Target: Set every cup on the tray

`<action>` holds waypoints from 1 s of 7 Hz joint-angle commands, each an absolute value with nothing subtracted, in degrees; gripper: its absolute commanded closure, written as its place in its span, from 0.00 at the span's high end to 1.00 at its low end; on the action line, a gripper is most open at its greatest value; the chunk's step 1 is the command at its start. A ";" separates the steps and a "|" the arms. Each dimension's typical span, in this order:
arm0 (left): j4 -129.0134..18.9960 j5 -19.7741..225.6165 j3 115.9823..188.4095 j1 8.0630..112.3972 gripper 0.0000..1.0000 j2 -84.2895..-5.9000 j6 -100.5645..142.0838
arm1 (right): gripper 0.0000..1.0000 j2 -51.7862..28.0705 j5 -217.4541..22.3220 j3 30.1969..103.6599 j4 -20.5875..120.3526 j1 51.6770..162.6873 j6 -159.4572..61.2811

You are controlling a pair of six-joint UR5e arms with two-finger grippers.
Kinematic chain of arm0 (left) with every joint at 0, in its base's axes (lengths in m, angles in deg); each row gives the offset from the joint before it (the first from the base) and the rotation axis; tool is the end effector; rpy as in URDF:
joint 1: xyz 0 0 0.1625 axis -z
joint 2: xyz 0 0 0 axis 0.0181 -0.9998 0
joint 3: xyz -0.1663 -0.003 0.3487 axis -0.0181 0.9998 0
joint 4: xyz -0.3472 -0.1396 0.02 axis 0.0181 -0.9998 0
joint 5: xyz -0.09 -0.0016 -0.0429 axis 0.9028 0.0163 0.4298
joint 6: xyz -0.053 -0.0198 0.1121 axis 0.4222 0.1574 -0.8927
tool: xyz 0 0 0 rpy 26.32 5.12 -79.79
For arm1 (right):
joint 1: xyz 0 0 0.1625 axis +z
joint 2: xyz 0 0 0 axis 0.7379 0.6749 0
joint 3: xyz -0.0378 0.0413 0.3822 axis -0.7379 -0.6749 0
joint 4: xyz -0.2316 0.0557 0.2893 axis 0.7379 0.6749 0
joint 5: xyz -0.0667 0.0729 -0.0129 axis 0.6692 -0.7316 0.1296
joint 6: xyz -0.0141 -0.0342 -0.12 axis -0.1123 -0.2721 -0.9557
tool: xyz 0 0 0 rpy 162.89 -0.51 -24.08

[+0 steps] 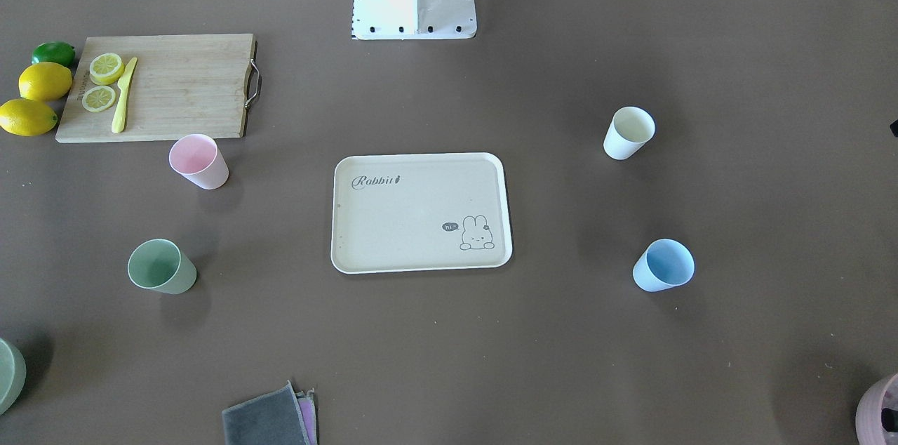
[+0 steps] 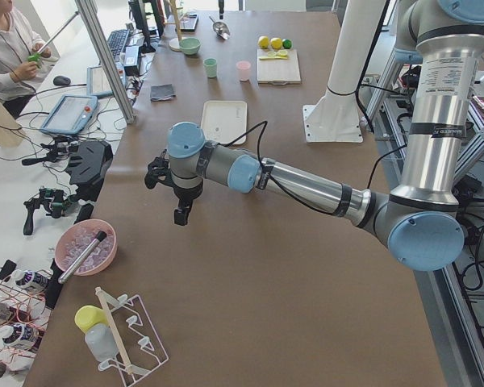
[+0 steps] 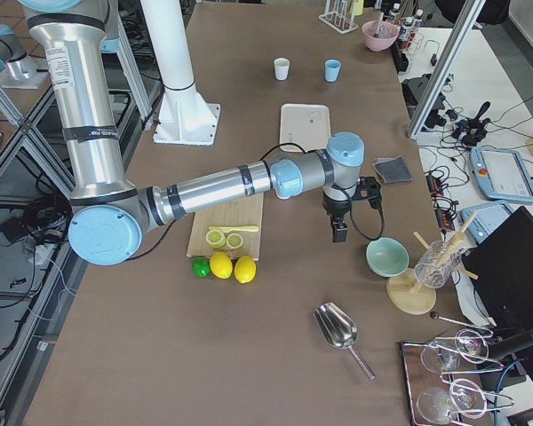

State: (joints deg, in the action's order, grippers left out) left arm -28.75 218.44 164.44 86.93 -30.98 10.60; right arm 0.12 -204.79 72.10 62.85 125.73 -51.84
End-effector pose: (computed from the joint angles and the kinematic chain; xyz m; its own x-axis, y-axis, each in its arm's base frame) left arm -0.0061 -0.4922 0.4839 0.6661 0.2069 -0.7166 -0.0149 0.9642 0.2646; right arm -0.0543 -0.5140 0.5100 0.7357 -0.1041 0.6693 0.0221 0.9913 0.1299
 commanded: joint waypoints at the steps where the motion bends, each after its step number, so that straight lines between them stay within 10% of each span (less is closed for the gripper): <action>1: -26.97 218.23 165.46 88.22 0.98 -31.39 8.93 | 1.00 3.13 -205.14 72.72 62.44 127.52 -52.14; 7: -27.85 219.20 169.50 87.70 0.97 -26.56 12.62 | 1.00 3.15 -208.30 72.37 58.06 127.53 -51.44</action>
